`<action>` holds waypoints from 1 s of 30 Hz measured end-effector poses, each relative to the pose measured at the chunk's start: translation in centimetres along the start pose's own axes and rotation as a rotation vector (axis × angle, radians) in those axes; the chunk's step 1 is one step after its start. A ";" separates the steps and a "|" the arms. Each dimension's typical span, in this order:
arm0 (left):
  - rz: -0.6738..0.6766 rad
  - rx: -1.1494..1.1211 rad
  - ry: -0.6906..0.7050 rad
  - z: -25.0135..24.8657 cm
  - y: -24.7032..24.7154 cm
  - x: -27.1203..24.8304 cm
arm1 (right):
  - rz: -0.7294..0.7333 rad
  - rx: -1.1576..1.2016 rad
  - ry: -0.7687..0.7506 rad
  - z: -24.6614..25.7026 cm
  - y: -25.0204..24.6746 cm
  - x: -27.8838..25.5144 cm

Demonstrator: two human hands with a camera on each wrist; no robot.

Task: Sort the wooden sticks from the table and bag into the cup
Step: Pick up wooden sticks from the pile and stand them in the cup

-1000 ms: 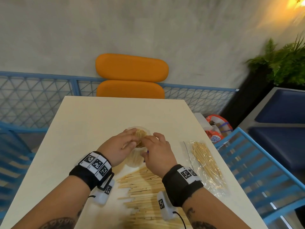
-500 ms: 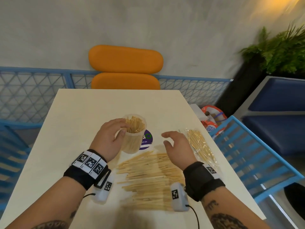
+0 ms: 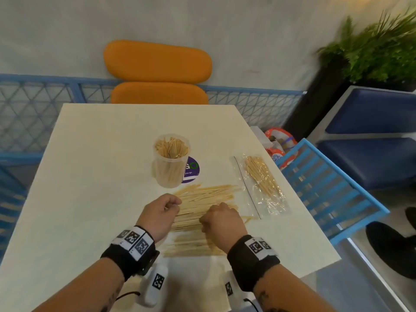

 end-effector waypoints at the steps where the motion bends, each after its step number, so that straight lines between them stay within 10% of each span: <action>1: 0.002 -0.016 0.002 0.0 0.2 -0.2 | -0.005 -0.001 0.005 0.0 0.0 0.0; 16: -0.099 -0.218 0.027 -1.3 -1.3 -1.4 | -0.114 0.279 0.310 -3.2 -3.6 -1.4; 30: 0.229 -0.372 -0.007 -5.0 3.4 -2.2 | -0.372 0.914 0.283 -1.9 -6.2 -2.2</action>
Point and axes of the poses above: each hand's wrist, its own x-axis towards the middle knuckle, its own y-axis out of the palm, z = x × y, the point moved 4 cm from there along x, towards the middle knuckle, and after that the axes turned 9 degrees about -y, right-handed, at the moved point
